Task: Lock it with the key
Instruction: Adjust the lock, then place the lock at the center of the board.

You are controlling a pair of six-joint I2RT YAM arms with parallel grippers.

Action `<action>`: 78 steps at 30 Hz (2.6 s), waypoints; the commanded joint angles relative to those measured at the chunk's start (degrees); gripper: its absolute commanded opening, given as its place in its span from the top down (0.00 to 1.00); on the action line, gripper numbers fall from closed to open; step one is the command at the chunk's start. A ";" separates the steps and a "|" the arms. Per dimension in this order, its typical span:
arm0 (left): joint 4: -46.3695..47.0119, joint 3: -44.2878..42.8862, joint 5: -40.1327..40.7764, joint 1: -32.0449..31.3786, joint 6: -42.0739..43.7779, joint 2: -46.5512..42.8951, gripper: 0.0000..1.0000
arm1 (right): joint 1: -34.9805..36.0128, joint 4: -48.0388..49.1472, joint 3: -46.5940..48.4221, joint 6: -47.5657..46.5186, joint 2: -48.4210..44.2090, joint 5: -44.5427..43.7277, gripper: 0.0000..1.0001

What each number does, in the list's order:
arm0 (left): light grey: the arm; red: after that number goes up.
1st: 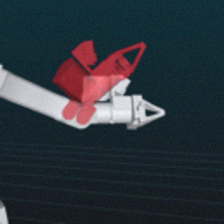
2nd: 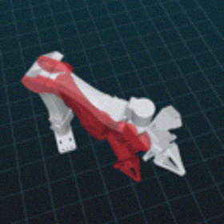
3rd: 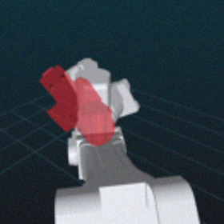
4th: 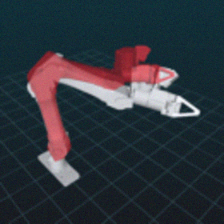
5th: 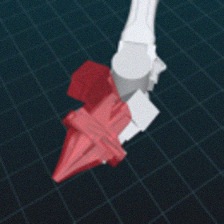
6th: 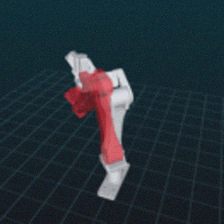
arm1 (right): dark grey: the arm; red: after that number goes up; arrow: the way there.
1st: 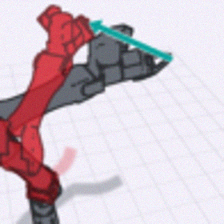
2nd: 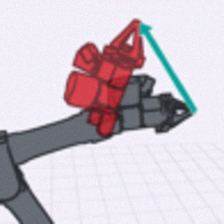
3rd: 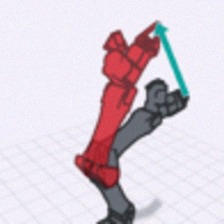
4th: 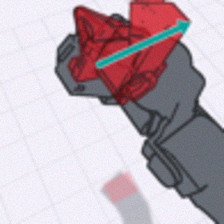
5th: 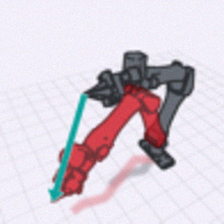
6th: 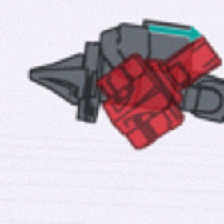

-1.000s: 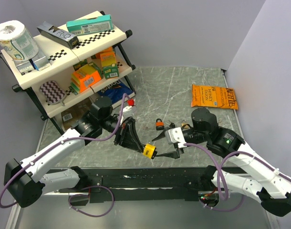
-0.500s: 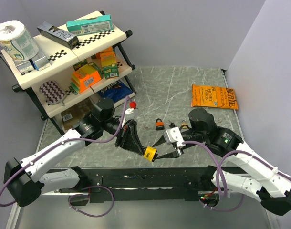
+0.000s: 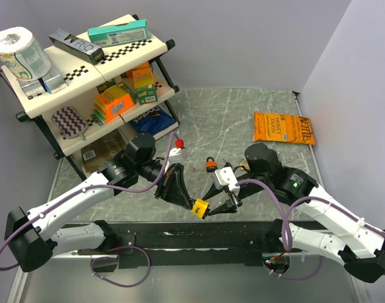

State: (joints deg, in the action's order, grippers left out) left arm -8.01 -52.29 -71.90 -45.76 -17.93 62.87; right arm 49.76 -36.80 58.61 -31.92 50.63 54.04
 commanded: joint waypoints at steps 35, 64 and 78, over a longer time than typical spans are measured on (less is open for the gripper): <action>-18.15 -5.71 3.87 6.54 20.36 0.23 0.99 | -5.19 1.47 2.30 0.79 2.72 -4.73 0.17; -14.05 -7.03 13.63 8.49 20.22 2.17 0.99 | -10.91 13.94 0.28 22.17 14.67 0.80 0.37; -5.44 -4.75 25.83 15.86 -3.22 1.20 0.21 | -13.19 16.22 1.51 24.43 15.11 -5.78 1.00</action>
State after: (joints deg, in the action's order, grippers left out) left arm -20.75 -57.56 -52.16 -33.12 -7.22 66.11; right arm 38.20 -25.71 58.78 -10.81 66.00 51.40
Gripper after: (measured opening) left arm 0.688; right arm 0.389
